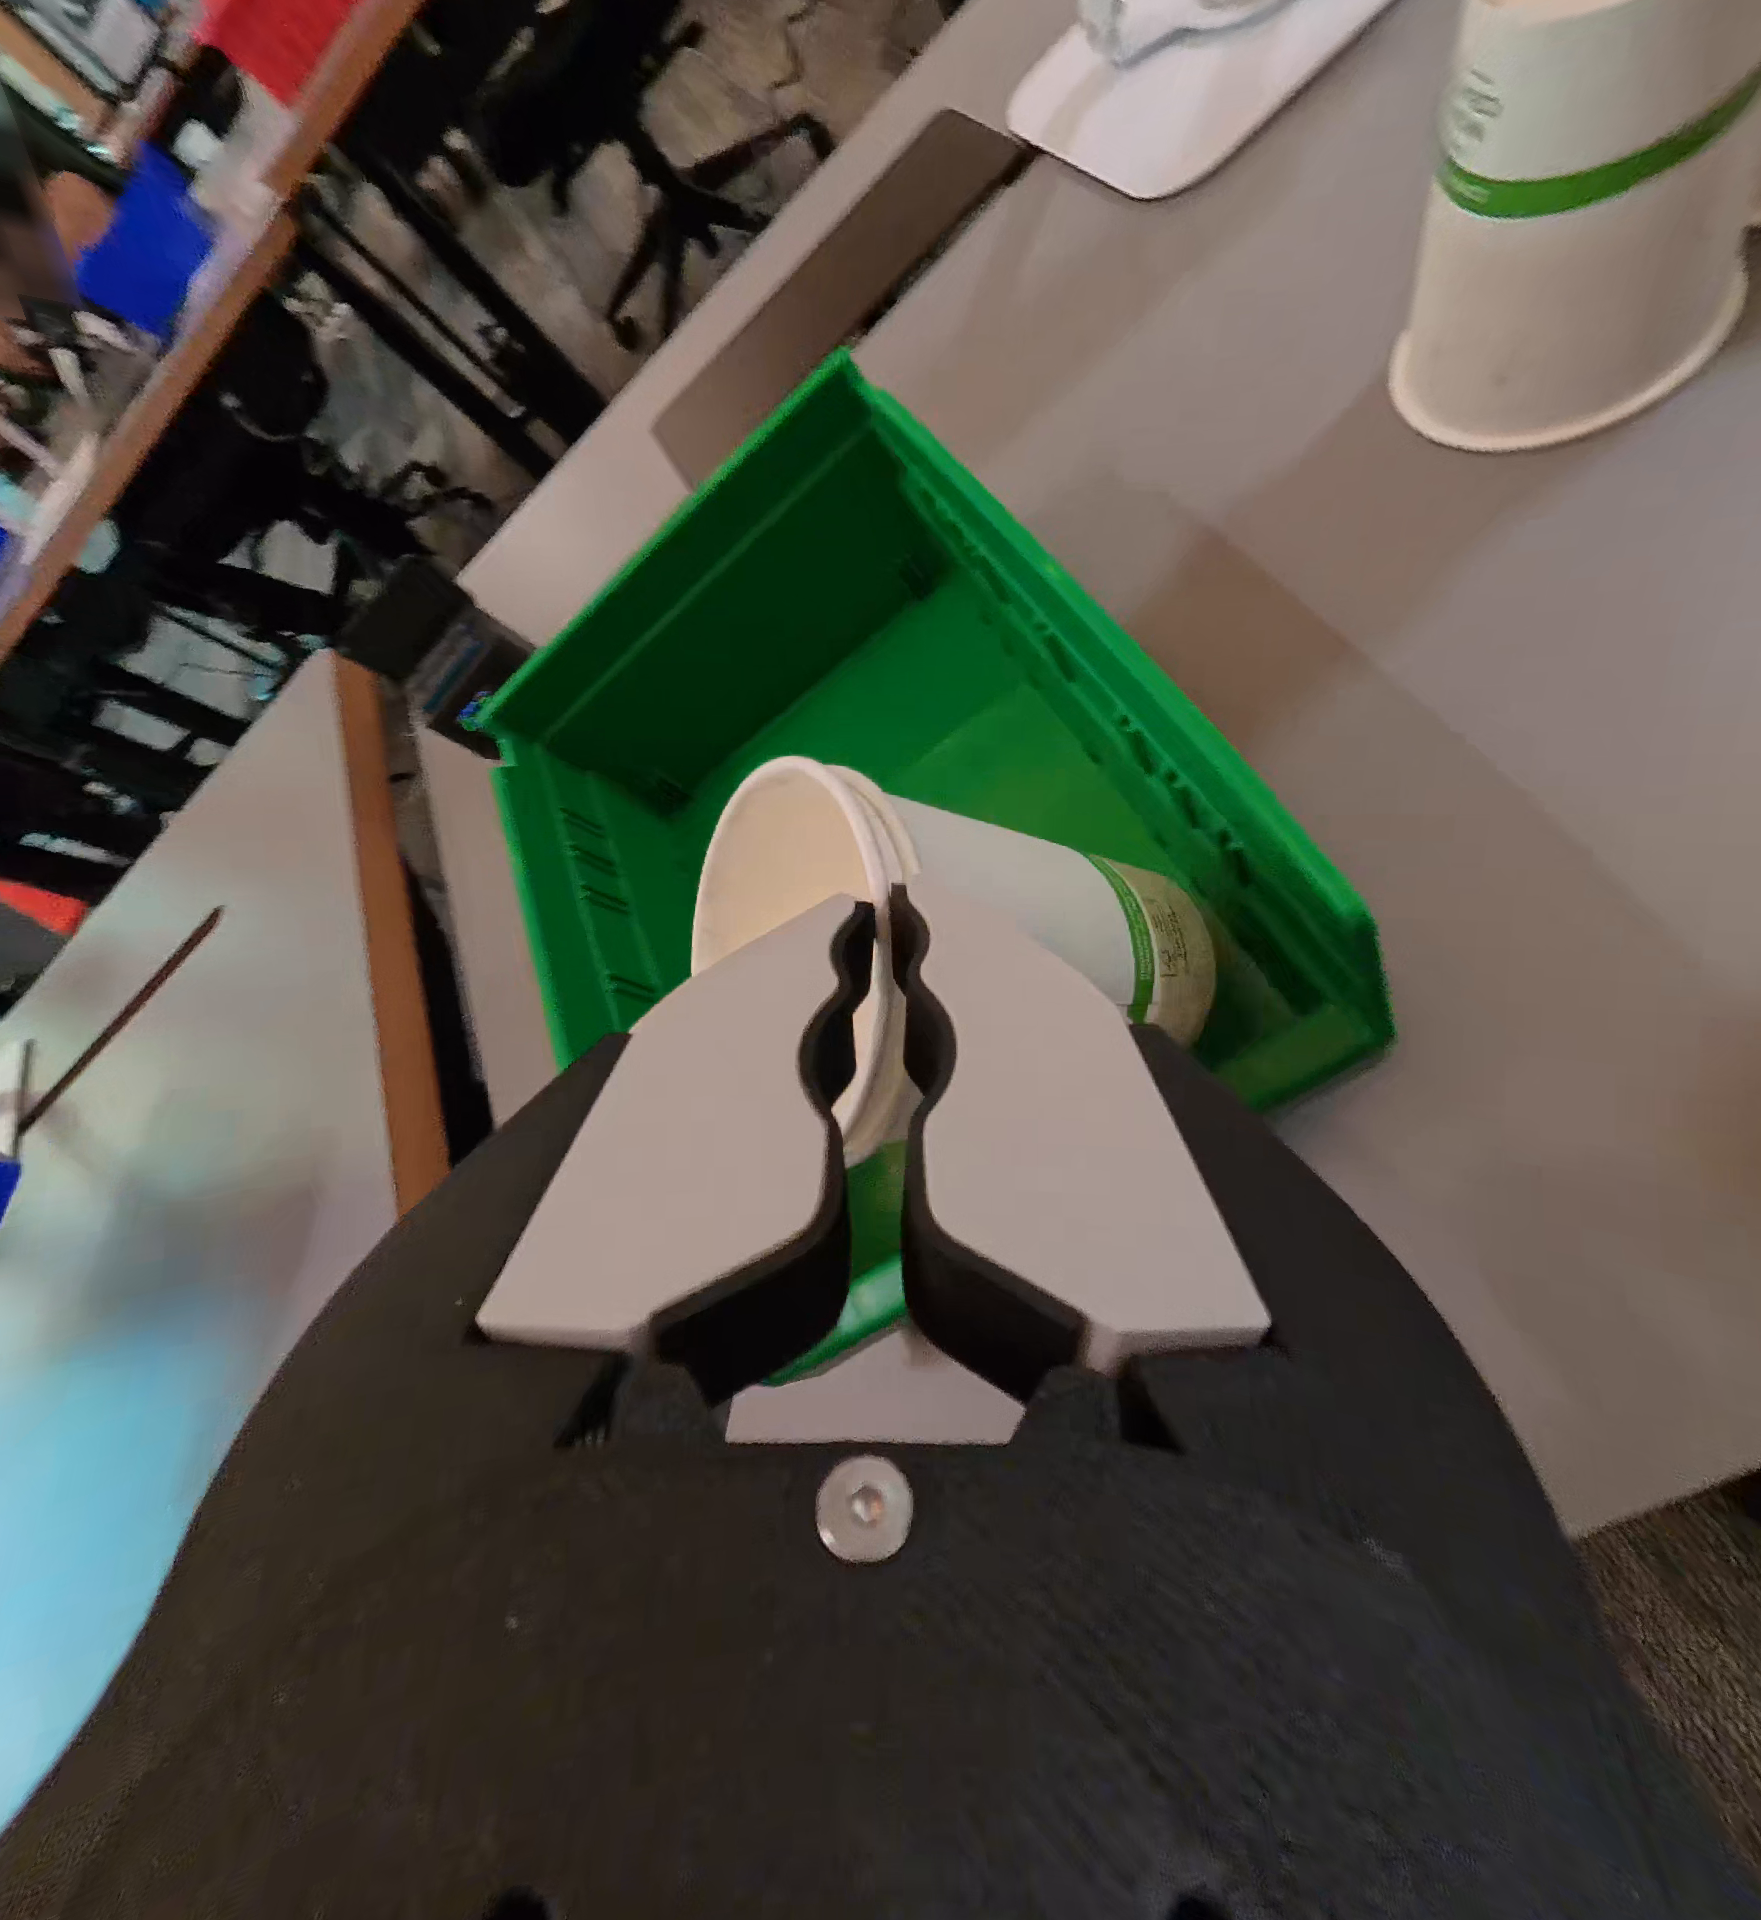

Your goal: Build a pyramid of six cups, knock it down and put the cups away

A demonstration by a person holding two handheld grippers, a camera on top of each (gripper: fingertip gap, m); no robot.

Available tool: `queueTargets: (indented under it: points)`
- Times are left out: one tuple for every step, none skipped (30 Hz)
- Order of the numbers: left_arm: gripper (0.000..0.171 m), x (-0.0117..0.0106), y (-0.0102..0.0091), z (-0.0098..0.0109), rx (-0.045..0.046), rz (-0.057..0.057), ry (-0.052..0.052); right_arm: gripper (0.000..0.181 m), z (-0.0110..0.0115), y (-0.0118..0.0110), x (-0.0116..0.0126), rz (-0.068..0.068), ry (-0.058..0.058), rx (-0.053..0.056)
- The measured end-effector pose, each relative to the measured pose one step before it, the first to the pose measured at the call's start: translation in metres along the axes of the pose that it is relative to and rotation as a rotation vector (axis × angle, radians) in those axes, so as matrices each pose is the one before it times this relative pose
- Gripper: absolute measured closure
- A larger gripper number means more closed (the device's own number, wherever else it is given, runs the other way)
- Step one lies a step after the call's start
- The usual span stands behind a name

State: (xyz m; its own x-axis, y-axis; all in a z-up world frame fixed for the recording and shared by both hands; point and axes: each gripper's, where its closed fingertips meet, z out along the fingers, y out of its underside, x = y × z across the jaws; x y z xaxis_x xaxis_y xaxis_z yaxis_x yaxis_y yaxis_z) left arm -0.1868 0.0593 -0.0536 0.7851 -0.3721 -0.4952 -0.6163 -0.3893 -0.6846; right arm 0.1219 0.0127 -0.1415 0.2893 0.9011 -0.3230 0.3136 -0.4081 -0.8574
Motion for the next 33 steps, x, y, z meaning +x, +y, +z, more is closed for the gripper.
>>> queueTargets:
  points:
    - [0.166, -0.00688, -0.00076, -0.00095, 0.00409, -0.0084, -0.0372, 0.111, 0.00014, 0.00004, -0.00011, -0.0009, 0.0005, -0.0002]
    - [0.166, -0.00746, -0.00087, -0.00096, 0.00442, -0.0060, -0.0456, 0.111, 0.00000, 0.00000, -0.00008, -0.0012, 0.0006, -0.0003]
    - [0.166, -0.00743, -0.00067, -0.00060, 0.00372, -0.0064, -0.0488, 0.111, -0.00004, 0.00009, 0.00009, -0.0006, 0.0010, -0.0004]
    - [0.166, -0.00145, -0.00091, -0.00029, 0.00538, -0.0069, -0.0115, 0.111, 0.00010, 0.00010, 0.00005, 0.0002, 0.0005, -0.0004]
    - [0.166, 0.00321, -0.00116, 0.00001, 0.00593, -0.0053, 0.0184, 0.111, 0.00001, -0.00003, 0.00002, 0.0007, -0.0002, -0.0001]
    - [0.166, 0.00053, -0.00157, 0.00015, 0.00815, 0.0019, -0.0044, 0.111, -0.00007, -0.00001, -0.00005, 0.0005, -0.0004, 0.0003]
    - [0.166, -0.00336, -0.00124, -0.00030, 0.00631, 0.0131, -0.0326, 0.111, -0.00003, 0.00006, -0.00009, -0.0001, -0.0001, -0.0002]
    - [0.166, -0.00532, -0.00161, -0.00090, 0.00766, 0.0151, -0.0442, 0.111, -0.00004, 0.00009, 0.00003, -0.0005, 0.0006, -0.0003]
    - [0.166, -0.00576, -0.00267, -0.00141, 0.01224, 0.0043, -0.0417, 0.112, -0.00004, -0.00007, 0.00003, -0.0007, 0.0008, 0.0002]
    - [0.166, -0.00444, -0.00322, -0.00172, 0.01503, -0.0069, -0.0273, 0.112, 0.00000, -0.00016, 0.00003, -0.0004, 0.0003, 0.0005]
    - [0.166, -0.00306, -0.00350, -0.00166, 0.01468, -0.0151, -0.0132, 0.112, -0.00001, -0.00014, -0.00006, 0.0002, -0.0001, 0.0004]
    - [0.166, -0.00398, -0.00369, -0.00193, 0.01432, -0.0153, -0.0180, 0.112, 0.00006, 0.00003, 0.00007, 0.0003, -0.0002, 0.0001]
    - [0.166, -0.00728, -0.00460, -0.00259, 0.01932, -0.0096, -0.0416, 0.112, 0.00002, 0.00012, 0.00000, 0.0001, -0.0002, -0.0003]
    - [0.166, -0.00857, -0.00524, -0.00322, 0.02164, -0.0030, -0.0492, 0.112, -0.00001, 0.00000, 0.00010, -0.0001, 0.0000, -0.0003]
    - [0.166, -0.00850, -0.00626, -0.00391, 0.02462, -0.0057, -0.0475, 0.112, 0.00007, 0.00001, 0.00016, 0.0000, 0.0003, 0.0003]
    - [0.167, -0.00738, -0.00762, -0.00431, 0.03011, -0.0129, -0.0390, 0.112, -0.00010, -0.00010, 0.00014, 0.0003, 0.0001, 0.0009]
    - [0.167, -0.00610, -0.00897, -0.00488, 0.03459, -0.0207, -0.0324, 0.112, 0.00005, -0.00026, 0.00020, 0.0008, -0.0003, 0.0013]
    - [0.167, -0.00403, -0.01042, -0.00527, 0.03892, -0.0254, -0.0217, 0.111, 0.00007, -0.00028, 0.00000, 0.0012, -0.0009, 0.0018]
    - [0.167, -0.00076, -0.01120, -0.00524, 0.03827, -0.0277, -0.0054, 0.111, 0.00003, -0.00036, 0.00002, 0.0016, -0.0015, 0.0023]
    - [0.167, 0.00197, -0.01129, -0.00497, 0.03483, -0.0300, 0.0071, 0.111, 0.00005, -0.00055, -0.00016, 0.0017, -0.0019, 0.0034]
    - [0.167, 0.00515, -0.01111, -0.00436, 0.03416, -0.0333, 0.0194, 0.111, -0.00011, -0.00083, -0.00037, 0.0022, -0.0025, 0.0050]
    - [0.167, 0.00834, -0.01025, -0.00345, 0.03003, -0.0389, 0.0326, 0.111, -0.00005, -0.00108, -0.00062, 0.0031, -0.0029, 0.0066]
    - [0.167, 0.01069, -0.00901, -0.00242, 0.02604, -0.0447, 0.0390, 0.111, -0.00023, -0.00136, -0.00068, 0.0044, -0.0038, 0.0083]
    - [0.167, 0.01242, -0.00791, -0.00162, 0.02578, -0.0474, 0.0410, 0.110, -0.00021, -0.00183, -0.00118, 0.0054, -0.0061, 0.0111]
    - [0.167, 0.01352, -0.00718, -0.00084, 0.02895, -0.0529, 0.0414, 0.110, -0.00039, -0.00222, -0.00168, 0.0074, -0.0086, 0.0145]
    - [0.167, 0.01318, -0.00593, -0.00009, 0.03103, -0.0574, 0.0306, 0.109, -0.00022, -0.00260, -0.00191, 0.0113, -0.0101, 0.0174]
    - [0.167, 0.01152, -0.00463, 0.00028, 0.03320, -0.0629, 0.0125, 0.107, 0.00004, -0.00315, -0.00186, 0.0156, -0.0091, 0.0215]
    - [0.167, 0.01300, -0.00208, 0.00074, 0.02600, -0.0571, 0.0180, 0.106, 0.00021, -0.00387, -0.00189, 0.0202, -0.0084, 0.0275]
    - [0.167, 0.01403, 0.00054, 0.00119, 0.01348, -0.0501, 0.0210, 0.105, 0.00060, -0.00448, -0.00295, 0.0254, -0.0149, 0.0324]
    - [0.167, 0.01482, 0.00212, 0.00143, 0.00956, -0.0461, 0.0240, 0.103, 0.00085, -0.00487, -0.00466, 0.0308, -0.0242, 0.0366]
    - [0.167, 0.01480, 0.00280, 0.00146, 0.00994, -0.0420, 0.0231, 0.101, 0.00125, -0.00474, -0.00589, 0.0367, -0.0314, 0.0389]
    - [0.167, 0.01457, 0.00384, 0.00156, 0.01077, -0.0455, 0.0200, 0.100, 0.00153, -0.00392, -0.00642, 0.0419, -0.0363, 0.0388]
    - [0.167, 0.01507, 0.00517, 0.00175, 0.00656, -0.0443, 0.0249, 0.098, 0.00193, -0.00295, -0.00656, 0.0466, -0.0397, 0.0360]
